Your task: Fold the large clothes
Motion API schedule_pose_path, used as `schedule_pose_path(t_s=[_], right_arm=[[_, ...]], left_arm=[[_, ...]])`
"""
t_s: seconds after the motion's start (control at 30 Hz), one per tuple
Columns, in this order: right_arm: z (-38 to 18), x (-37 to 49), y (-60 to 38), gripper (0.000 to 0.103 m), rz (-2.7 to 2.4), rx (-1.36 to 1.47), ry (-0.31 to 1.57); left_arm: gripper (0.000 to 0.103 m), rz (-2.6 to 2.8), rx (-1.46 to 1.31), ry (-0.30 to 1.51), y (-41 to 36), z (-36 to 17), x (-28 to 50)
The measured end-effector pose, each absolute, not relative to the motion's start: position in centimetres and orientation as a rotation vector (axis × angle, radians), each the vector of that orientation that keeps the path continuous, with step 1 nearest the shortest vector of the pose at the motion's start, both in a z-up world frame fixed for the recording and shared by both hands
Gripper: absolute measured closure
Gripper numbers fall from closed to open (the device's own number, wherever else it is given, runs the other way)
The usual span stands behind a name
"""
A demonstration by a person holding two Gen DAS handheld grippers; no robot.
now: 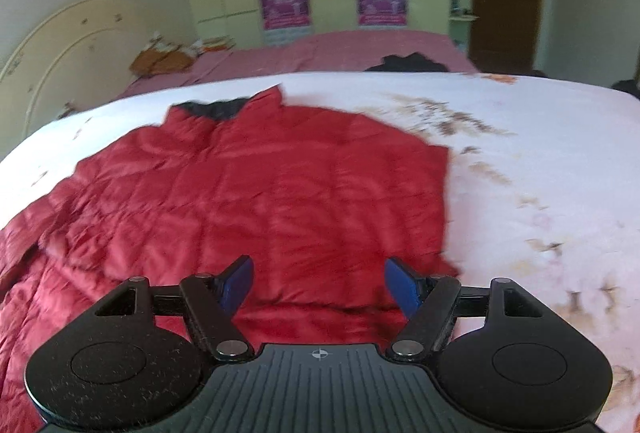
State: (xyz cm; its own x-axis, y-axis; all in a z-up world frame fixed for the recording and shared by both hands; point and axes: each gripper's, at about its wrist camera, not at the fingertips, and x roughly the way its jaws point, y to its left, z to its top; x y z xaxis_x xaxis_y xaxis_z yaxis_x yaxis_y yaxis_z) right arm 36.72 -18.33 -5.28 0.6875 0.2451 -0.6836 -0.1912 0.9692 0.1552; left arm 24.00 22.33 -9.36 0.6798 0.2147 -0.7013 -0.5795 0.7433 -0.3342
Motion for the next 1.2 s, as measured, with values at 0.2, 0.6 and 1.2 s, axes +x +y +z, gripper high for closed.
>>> schedule_pose_path(t_s=[0.2,0.6,1.2], right_arm=[[-5.6,37.4,-15.9,0.031,0.335,0.035,0.778],[-5.0,38.9,-16.1,0.031,0.315,0.014,0.757],[-3.5,40.5,-21.7,0.031,0.104,0.189,0.715]], left_arm=[[0.036,0.601,-0.848,0.553,25.5,-10.2,17.4],[0.083,0.734,-1.202,0.28,32.9,-12.6,16.5],[0.094,0.078,-0.325,0.556,12.7,-3.8,37.5]])
